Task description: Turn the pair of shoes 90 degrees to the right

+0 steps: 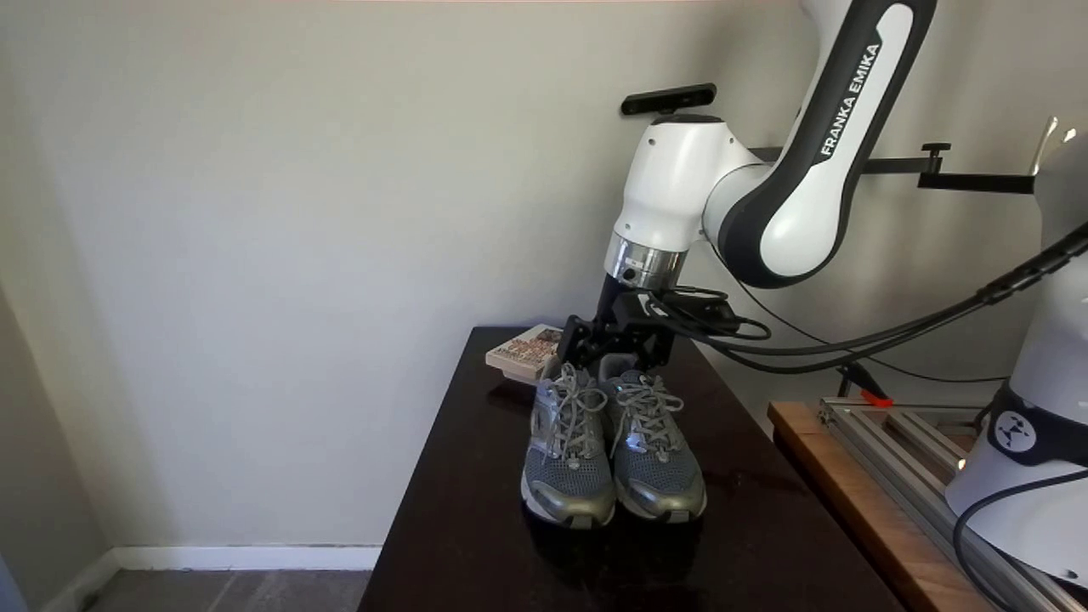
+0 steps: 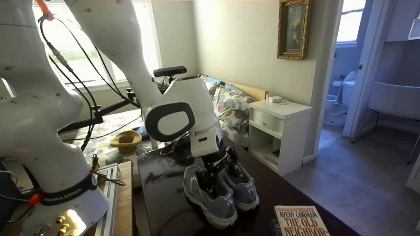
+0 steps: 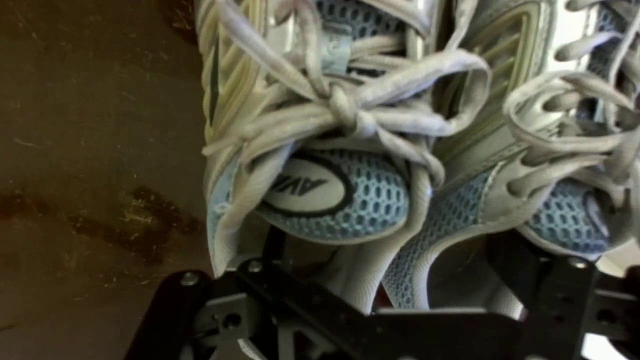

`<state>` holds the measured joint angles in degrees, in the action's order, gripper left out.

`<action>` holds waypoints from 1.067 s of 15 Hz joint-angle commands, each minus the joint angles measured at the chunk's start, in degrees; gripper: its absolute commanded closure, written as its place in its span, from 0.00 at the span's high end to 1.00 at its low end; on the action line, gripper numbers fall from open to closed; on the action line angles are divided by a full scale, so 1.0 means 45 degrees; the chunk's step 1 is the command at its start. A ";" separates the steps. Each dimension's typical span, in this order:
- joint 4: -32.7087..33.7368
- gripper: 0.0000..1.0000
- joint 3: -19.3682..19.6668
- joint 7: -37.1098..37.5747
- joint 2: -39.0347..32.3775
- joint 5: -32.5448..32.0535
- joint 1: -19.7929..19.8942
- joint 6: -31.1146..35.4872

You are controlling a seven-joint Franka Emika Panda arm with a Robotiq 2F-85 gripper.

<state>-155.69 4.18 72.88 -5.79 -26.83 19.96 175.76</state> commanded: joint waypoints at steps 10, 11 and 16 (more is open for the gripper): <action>0.0107 0.36 -0.2174 -0.1491 -0.0647 0.3593 0.0825 0.0324; 0.0078 0.30 -0.2733 -0.1889 -0.0430 0.4351 0.1057 0.0123; 0.0192 0.01 -0.6094 -0.3306 0.0359 0.7843 0.2829 -0.1075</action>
<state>-154.30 -16.42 62.18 -7.82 0.24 28.95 174.72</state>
